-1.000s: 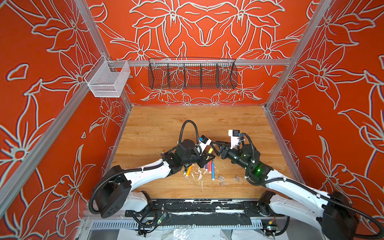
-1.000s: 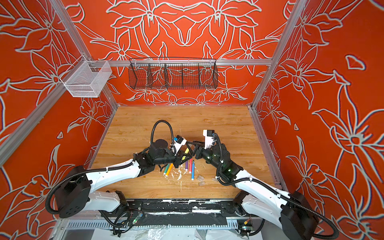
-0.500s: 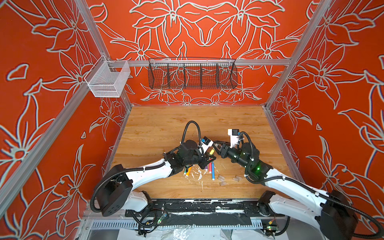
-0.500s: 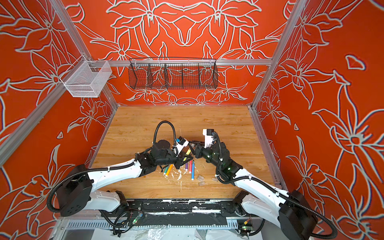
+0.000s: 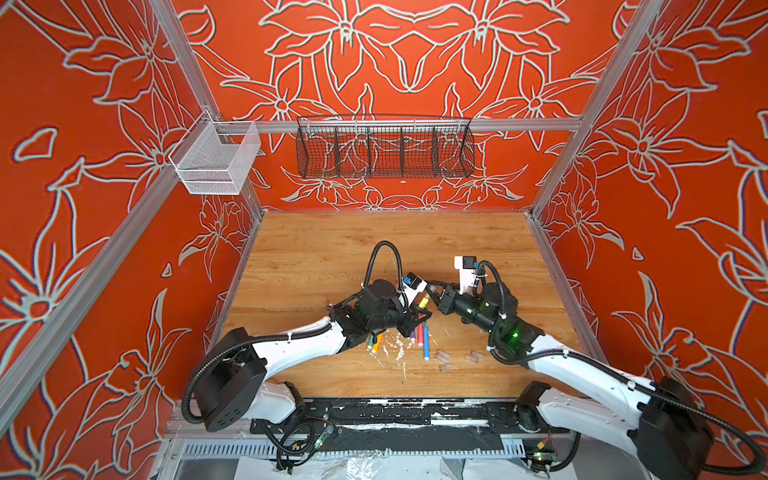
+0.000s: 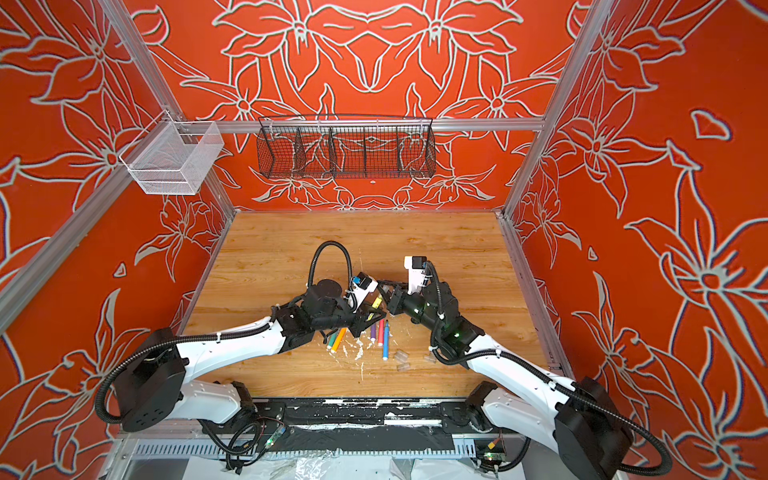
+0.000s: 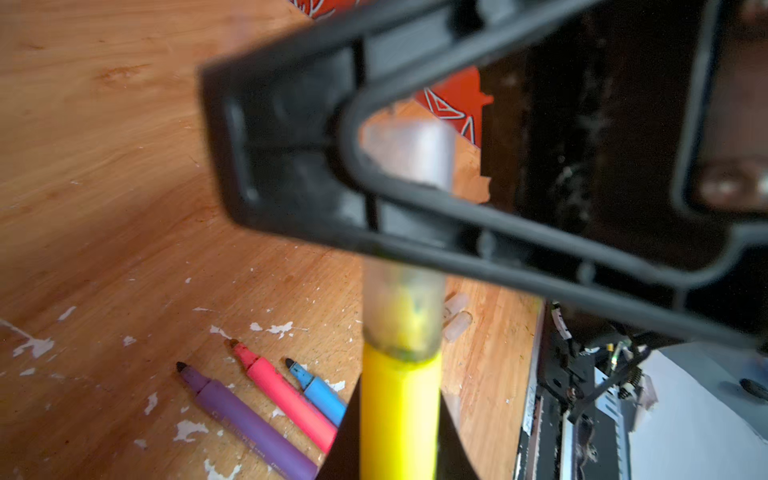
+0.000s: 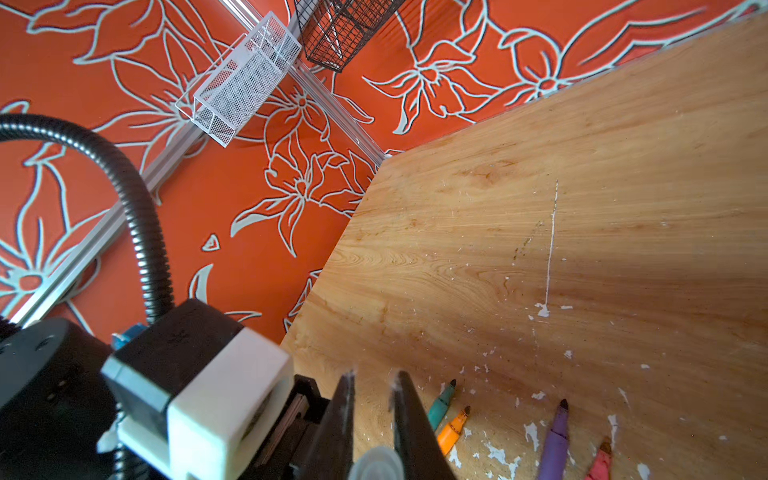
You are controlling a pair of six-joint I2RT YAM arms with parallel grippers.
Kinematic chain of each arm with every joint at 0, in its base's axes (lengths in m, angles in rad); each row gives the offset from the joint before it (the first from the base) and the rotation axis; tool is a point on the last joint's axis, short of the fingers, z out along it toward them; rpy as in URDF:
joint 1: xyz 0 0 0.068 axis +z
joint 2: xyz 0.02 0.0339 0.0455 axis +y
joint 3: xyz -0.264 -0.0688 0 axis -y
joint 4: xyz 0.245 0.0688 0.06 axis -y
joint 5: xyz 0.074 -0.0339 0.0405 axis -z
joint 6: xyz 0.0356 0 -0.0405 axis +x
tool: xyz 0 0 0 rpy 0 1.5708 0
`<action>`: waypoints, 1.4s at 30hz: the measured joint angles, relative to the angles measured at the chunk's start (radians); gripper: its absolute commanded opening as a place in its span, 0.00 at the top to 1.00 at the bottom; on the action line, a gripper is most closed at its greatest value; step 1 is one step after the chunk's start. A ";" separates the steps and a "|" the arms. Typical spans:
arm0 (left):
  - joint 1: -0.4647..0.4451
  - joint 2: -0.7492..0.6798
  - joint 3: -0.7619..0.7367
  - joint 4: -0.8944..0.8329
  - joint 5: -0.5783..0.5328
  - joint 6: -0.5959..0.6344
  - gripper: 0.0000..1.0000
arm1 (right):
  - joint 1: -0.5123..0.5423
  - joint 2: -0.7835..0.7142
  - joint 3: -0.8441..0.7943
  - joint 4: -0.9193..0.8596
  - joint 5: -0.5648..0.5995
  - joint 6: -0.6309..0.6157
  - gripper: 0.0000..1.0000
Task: Insert the pens into the pen caps
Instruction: 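Push the cap down onto the yellow marker tip with the right gripper, then open the right gripper and withdraw it from the capped marker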
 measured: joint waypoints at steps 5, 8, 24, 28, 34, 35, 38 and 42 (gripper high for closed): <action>0.006 -0.007 0.001 -0.011 -0.093 0.026 1.00 | -0.003 0.060 0.025 0.034 -0.010 -0.007 1.00; 0.009 -0.029 0.011 -0.056 -0.148 0.046 1.00 | -0.002 0.100 0.037 0.078 -0.026 -0.006 1.00; 0.106 -0.085 0.164 -0.225 -0.130 0.072 1.00 | 0.016 0.219 0.144 0.290 -0.010 -0.015 1.00; 0.124 -0.087 0.199 -0.275 -0.145 0.081 1.00 | 0.026 0.248 0.177 0.297 0.007 -0.015 1.00; 0.126 -0.118 0.203 -0.335 -0.111 0.106 1.00 | 0.069 0.196 0.157 0.257 0.048 -0.016 1.00; 0.126 -0.124 0.203 -0.343 -0.089 0.110 1.00 | 0.082 0.175 0.142 0.256 0.063 -0.016 1.00; 0.127 -0.134 0.203 -0.352 -0.016 0.113 1.00 | 0.114 0.123 0.105 0.262 0.105 -0.011 1.00; 0.136 -0.137 0.203 -0.352 0.057 0.105 1.00 | 0.148 0.094 0.079 0.282 0.158 0.006 1.00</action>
